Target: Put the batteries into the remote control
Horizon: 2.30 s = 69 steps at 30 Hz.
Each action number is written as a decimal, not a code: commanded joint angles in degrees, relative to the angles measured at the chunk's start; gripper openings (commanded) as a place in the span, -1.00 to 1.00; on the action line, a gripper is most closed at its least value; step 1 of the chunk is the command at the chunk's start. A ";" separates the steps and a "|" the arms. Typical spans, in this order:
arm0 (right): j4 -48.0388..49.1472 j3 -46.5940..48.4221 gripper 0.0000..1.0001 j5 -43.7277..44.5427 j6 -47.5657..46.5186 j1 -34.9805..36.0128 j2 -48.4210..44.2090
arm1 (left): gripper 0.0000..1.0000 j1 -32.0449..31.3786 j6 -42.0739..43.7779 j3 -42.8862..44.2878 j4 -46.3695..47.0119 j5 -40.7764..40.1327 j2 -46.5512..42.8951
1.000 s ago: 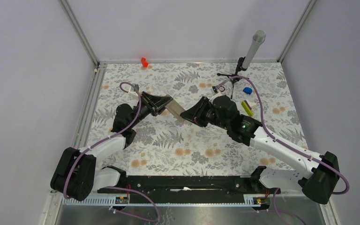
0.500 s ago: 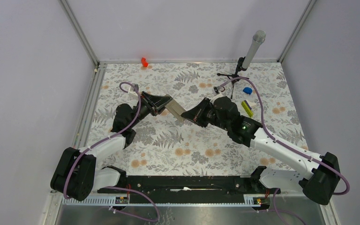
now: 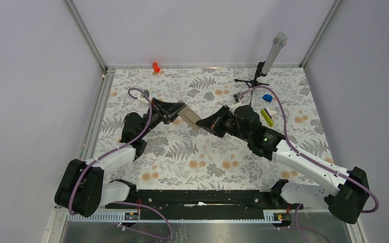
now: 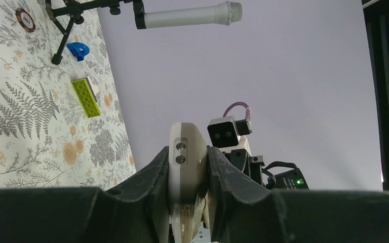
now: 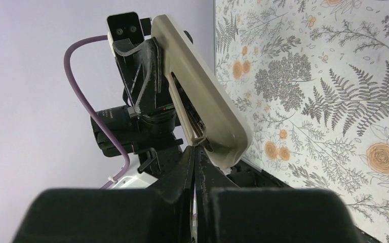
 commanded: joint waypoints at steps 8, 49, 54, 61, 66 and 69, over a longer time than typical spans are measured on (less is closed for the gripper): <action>3.47 -1.63 -1.00 -0.99 5.81 -0.66 -1.22 | -1.00 -0.20 1.18 -0.75 9.20 -2.28 -1.61; 2.28 -0.14 -0.56 0.47 8.14 -1.27 2.84 | -1.00 -0.56 1.56 -0.11 4.67 -1.25 -3.76; 1.47 -0.27 -0.39 0.24 7.80 -1.45 2.36 | -1.00 -0.35 1.44 0.39 1.90 -2.99 -3.81; 1.18 -0.52 -0.03 -0.85 6.05 -1.45 1.47 | -1.00 0.51 1.01 0.70 1.50 -3.71 -2.72; 0.78 -0.62 0.13 -1.44 1.24 -1.46 -0.35 | -1.00 1.09 1.33 0.97 0.97 -3.65 -2.17; 0.68 -0.77 0.26 -1.14 -4.50 -1.50 -2.16 | -1.00 1.35 1.73 1.55 0.15 -3.16 -1.92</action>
